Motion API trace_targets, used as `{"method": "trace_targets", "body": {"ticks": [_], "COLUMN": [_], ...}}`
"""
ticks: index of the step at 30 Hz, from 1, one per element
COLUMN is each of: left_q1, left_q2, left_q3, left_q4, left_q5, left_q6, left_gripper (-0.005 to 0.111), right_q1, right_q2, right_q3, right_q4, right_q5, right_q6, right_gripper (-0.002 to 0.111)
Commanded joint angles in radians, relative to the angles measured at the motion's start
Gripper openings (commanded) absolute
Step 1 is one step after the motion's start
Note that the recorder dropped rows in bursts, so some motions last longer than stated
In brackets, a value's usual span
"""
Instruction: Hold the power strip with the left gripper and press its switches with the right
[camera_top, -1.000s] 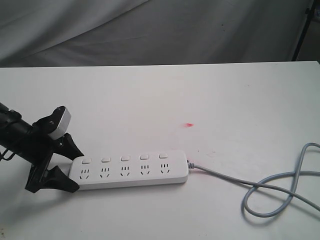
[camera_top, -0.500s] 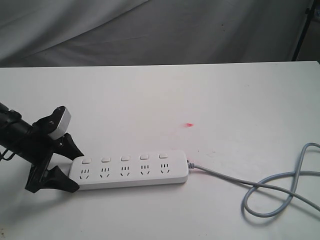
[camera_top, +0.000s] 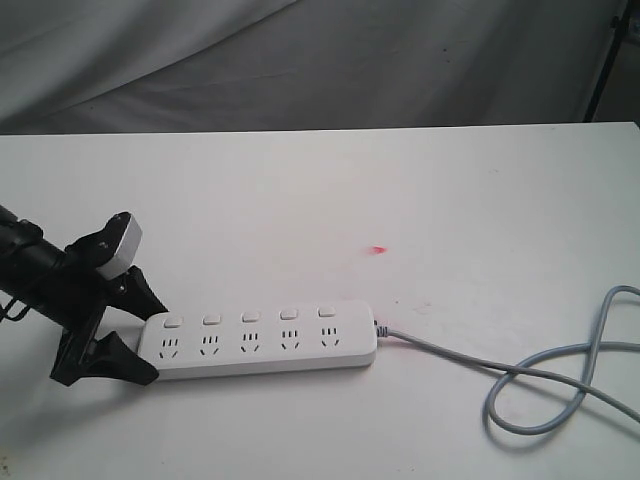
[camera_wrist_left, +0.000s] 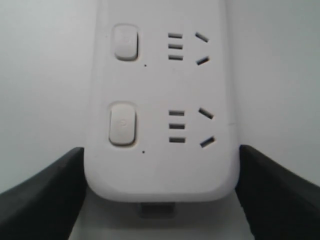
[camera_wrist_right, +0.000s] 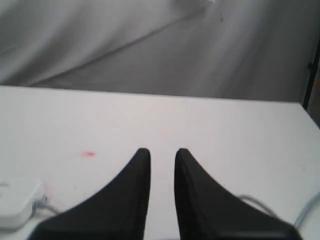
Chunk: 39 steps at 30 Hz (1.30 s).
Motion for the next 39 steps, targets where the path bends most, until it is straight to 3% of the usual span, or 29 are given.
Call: {"method": "trace_targets", "body": {"ticks": [1,9,20,27,31,35,39], "left_q1": [-0.004,-0.004,-0.004,-0.004,-0.004,-0.004,-0.004], "left_q2": [0.005,0.005,0.005,0.005,0.005,0.005,0.005], "left_q3": [-0.002,-0.002,-0.002,-0.002,-0.002,-0.002,-0.002], "left_q4": [0.013,0.013,0.013,0.013,0.013,0.013,0.013], "left_q5": [-0.009,-0.009,-0.009,-0.009,-0.009,-0.009,-0.009], "left_q6": [-0.004,-0.004,-0.004,-0.004,-0.004,-0.004,-0.004], "left_gripper": [0.003,0.003,0.003,0.003,0.003,0.003,0.003], "right_q1": [0.002,0.002,0.002,0.002,0.002,0.002,0.002], "right_q2": [-0.006,-0.006,-0.006,-0.006,0.032,0.184,0.511], "right_q3": [0.003,0.003,0.003,0.003,-0.128,-0.26,-0.568], "right_q4": [-0.012,-0.012,-0.012,-0.018,-0.041,-0.058,-0.173], "right_q5": [-0.277,-0.694,-0.725,-0.818,-0.529,-0.499,-0.354], "right_q6": [0.002,0.004,0.018,0.324,0.321,0.328,0.328], "right_gripper": [0.017,0.017,0.017,0.017,0.012,0.002,0.0]}}
